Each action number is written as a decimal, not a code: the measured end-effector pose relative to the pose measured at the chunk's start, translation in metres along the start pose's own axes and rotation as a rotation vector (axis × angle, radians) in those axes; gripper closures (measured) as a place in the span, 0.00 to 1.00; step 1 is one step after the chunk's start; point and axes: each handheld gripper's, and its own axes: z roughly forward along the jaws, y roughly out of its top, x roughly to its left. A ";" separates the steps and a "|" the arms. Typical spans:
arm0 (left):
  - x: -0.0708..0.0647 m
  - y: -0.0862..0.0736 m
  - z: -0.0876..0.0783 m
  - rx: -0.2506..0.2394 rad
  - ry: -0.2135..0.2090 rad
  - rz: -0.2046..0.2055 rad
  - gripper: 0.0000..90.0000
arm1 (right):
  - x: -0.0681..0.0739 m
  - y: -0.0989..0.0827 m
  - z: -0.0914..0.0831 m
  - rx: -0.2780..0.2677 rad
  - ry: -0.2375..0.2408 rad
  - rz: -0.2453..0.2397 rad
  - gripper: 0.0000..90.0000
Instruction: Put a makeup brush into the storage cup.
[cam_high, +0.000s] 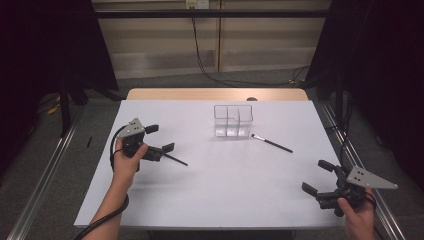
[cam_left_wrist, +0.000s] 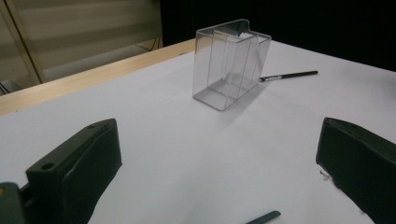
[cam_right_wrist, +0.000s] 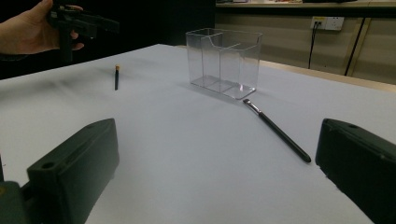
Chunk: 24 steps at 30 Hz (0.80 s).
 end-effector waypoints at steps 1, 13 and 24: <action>0.001 0.000 0.000 0.007 0.001 -0.005 0.00 | 0.000 0.000 0.000 0.000 0.000 0.000 0.00; 0.006 0.008 0.002 0.140 0.005 0.004 0.00 | -0.002 0.000 0.000 0.001 0.001 0.003 0.00; 0.009 0.016 0.008 0.242 -0.002 -0.014 0.00 | -0.001 0.000 0.000 0.002 0.005 0.001 0.00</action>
